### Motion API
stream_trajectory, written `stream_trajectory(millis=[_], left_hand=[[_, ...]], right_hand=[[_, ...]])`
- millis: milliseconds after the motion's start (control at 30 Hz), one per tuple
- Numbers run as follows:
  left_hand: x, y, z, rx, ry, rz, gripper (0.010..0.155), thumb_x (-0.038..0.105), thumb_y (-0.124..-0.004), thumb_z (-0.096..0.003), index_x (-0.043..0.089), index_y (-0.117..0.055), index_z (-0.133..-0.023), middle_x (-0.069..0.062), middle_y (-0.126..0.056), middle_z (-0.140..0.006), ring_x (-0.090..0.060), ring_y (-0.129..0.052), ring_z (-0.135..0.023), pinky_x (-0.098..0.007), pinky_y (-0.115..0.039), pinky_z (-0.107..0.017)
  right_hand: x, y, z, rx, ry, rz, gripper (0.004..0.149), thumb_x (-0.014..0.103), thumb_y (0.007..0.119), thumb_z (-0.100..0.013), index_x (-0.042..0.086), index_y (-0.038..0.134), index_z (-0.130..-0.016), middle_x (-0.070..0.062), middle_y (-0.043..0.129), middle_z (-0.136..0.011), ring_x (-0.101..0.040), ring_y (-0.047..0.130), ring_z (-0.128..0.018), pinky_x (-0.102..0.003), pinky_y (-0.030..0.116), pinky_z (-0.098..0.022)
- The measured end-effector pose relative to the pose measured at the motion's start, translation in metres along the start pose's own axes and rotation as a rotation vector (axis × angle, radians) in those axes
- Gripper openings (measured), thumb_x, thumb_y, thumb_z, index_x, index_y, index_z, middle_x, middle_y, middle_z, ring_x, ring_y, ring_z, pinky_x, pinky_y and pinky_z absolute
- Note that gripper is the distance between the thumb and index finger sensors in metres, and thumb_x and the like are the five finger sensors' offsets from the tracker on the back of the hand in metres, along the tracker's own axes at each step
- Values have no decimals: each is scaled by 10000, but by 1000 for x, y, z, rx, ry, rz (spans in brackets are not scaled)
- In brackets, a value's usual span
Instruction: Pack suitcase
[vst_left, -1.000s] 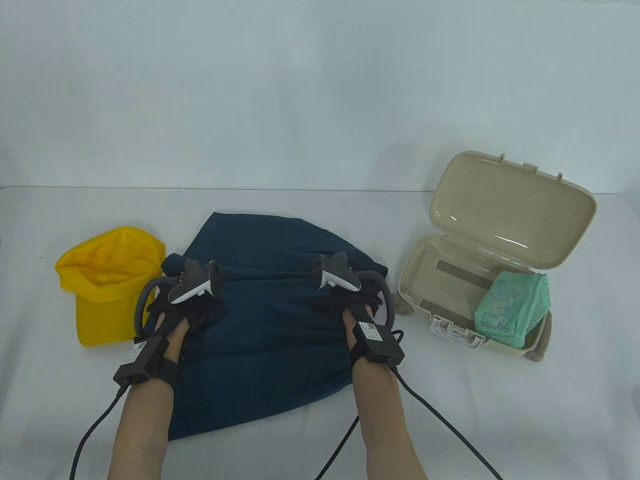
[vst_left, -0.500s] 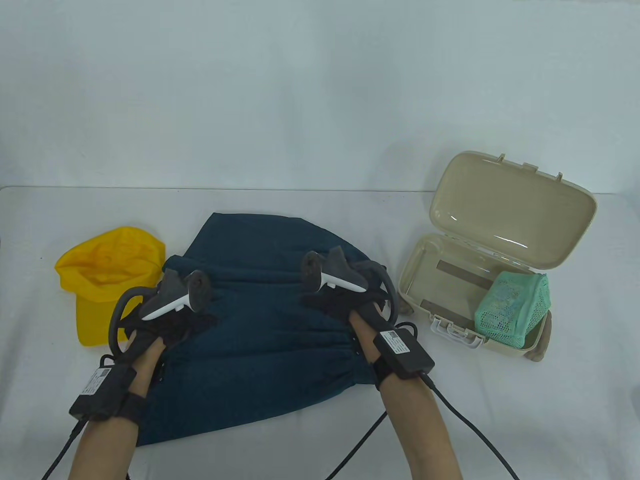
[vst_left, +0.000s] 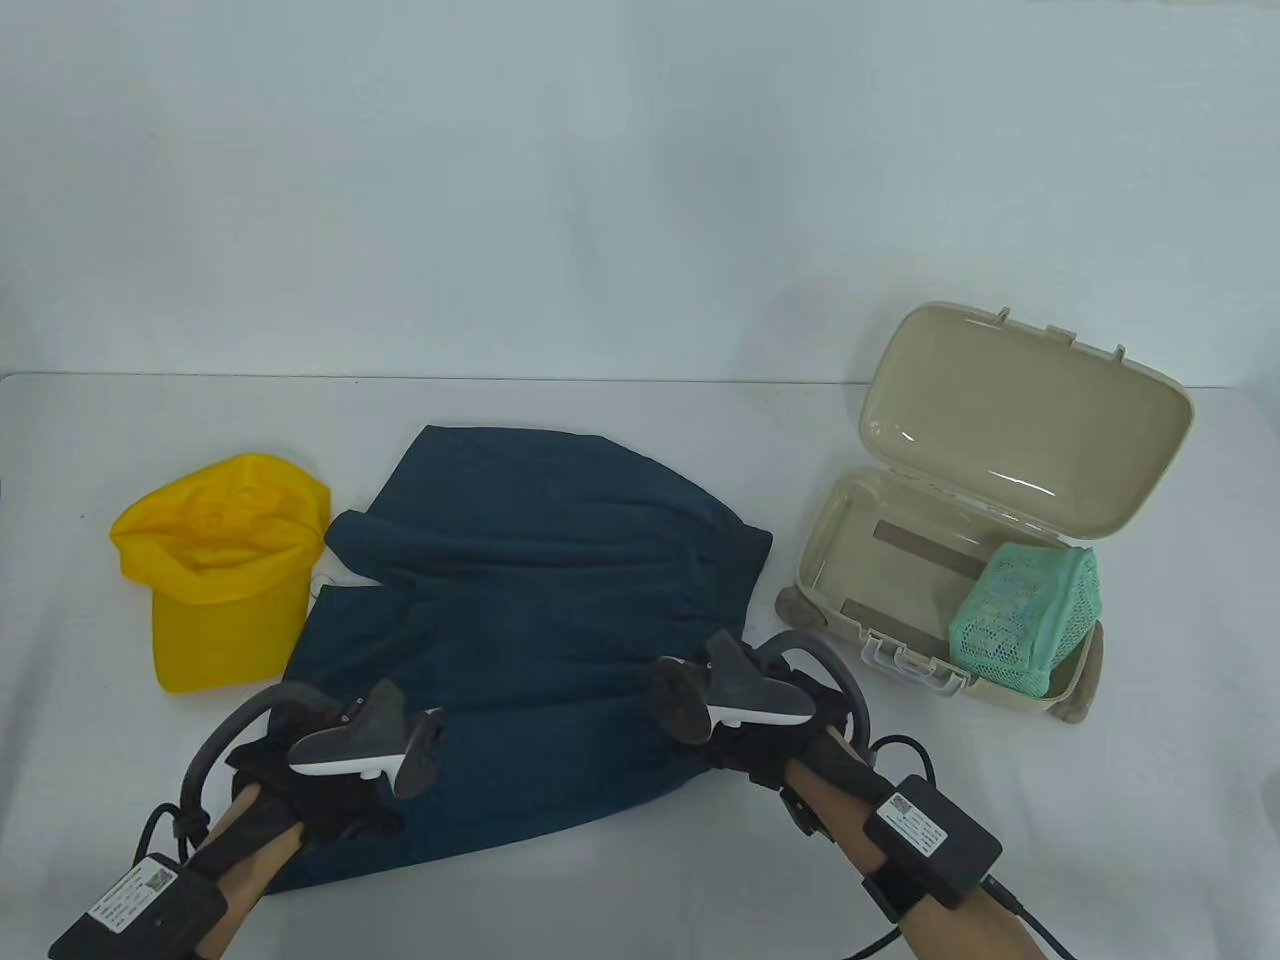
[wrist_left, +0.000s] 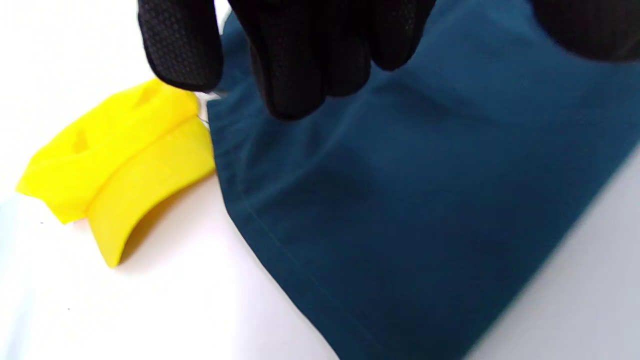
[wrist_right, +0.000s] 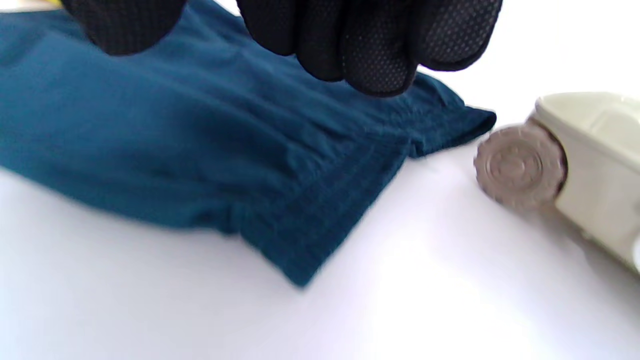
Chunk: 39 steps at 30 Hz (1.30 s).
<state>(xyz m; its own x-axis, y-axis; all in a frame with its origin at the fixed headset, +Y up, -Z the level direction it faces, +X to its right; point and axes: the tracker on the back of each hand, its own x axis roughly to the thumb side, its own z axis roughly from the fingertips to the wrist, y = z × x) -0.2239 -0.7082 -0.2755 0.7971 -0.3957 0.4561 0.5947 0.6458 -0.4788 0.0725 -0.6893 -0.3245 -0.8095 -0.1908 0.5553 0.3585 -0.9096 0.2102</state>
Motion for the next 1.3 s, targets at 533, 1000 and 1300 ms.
stream_trajectory(millis=[533, 1000, 1300], left_hand=[[23, -34, -28, -87, 86, -167, 755, 600, -697, -446, 177, -533, -1049, -79, -703, -1070, -286, -905, -928, -508, -765, -707], [-12, -13, -12, 17, 125, 38, 417, 368, -767, -488, 332, -745, -902, 107, -963, -748, -85, -1077, -524, -414, -857, -613], [-61, 30, 47, 303, 296, 166, 417, 373, -777, -480, 334, -765, -896, 107, -971, -720, -85, -1061, -472, -412, -846, -616]], right_hand=[[11, 67, -1, -54, 60, 239, 662, 584, 690, -457, 270, 538, -1020, -8, 709, -1019, -239, 846, -897, -452, 752, -675], [3, 36, 12, -66, 74, 135, 472, 481, 718, -469, 313, 739, -909, 70, 916, -868, -164, 993, -766, -408, 843, -591], [-25, -22, 38, -249, 136, -83, 467, 480, 704, -476, 303, 756, -905, 63, 922, -843, -169, 985, -743, -418, 835, -594]])
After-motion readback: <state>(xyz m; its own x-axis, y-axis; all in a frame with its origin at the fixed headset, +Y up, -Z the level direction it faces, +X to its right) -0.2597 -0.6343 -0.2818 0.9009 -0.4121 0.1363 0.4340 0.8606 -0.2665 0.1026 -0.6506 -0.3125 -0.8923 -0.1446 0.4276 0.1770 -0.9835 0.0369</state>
